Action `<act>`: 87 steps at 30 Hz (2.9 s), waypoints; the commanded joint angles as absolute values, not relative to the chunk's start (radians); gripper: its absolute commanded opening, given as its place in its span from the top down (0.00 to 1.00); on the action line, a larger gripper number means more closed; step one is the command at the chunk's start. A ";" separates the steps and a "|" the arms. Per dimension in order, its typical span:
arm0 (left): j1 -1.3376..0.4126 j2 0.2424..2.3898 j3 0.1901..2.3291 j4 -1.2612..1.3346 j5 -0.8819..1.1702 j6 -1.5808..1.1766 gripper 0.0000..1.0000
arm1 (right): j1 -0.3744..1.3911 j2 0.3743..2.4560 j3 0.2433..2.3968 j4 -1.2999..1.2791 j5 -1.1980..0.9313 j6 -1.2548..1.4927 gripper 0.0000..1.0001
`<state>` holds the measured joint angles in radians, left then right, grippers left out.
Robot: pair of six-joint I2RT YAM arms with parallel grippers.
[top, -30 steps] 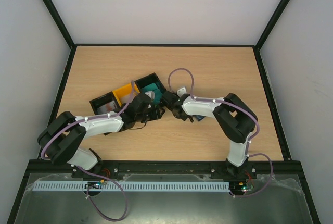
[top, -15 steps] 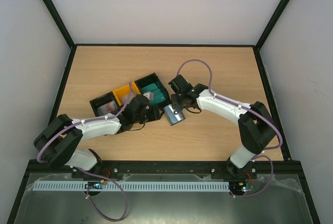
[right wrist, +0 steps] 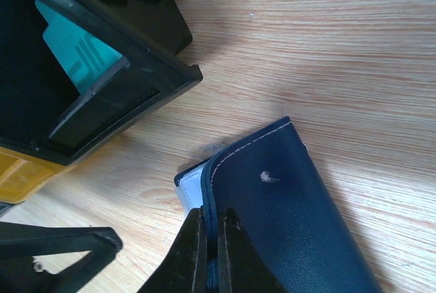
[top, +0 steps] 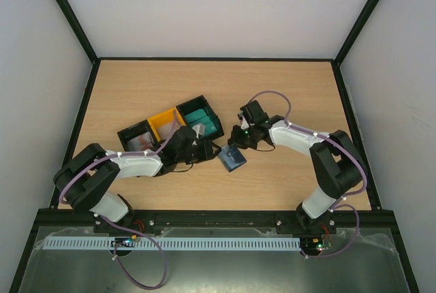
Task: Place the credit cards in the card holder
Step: Open the card holder at the center of the board.
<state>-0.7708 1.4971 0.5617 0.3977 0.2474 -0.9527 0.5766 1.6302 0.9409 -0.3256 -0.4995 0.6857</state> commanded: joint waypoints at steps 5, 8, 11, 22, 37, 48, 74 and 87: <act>-0.793 1.529 0.569 0.483 0.274 -0.983 0.53 | 0.540 1.593 0.883 -0.241 -0.737 0.820 0.98; -0.795 1.533 0.569 0.488 0.260 -0.989 0.56 | 0.540 1.560 0.853 -0.183 -0.787 0.910 0.98; -0.796 1.555 0.579 0.504 0.266 -0.994 0.60 | 0.541 1.540 0.842 -0.175 -0.777 0.912 0.98; -0.849 1.618 0.607 0.390 0.200 -0.989 0.65 | 0.540 1.633 0.846 -0.355 -0.349 0.582 0.93; -0.870 1.654 0.643 0.293 0.161 -0.967 0.66 | 0.688 1.551 0.951 -0.509 0.076 0.467 0.67; -0.875 1.660 0.656 0.273 0.151 -0.986 0.66 | 0.767 1.387 1.010 -0.518 -0.029 0.577 0.65; -0.875 1.553 0.668 0.242 0.106 -0.990 0.45 | 0.770 1.551 0.808 -0.432 -0.140 0.653 0.75; -0.877 1.672 0.722 0.295 0.221 -0.979 0.53 | 0.770 1.570 0.762 -0.361 -0.192 0.671 0.74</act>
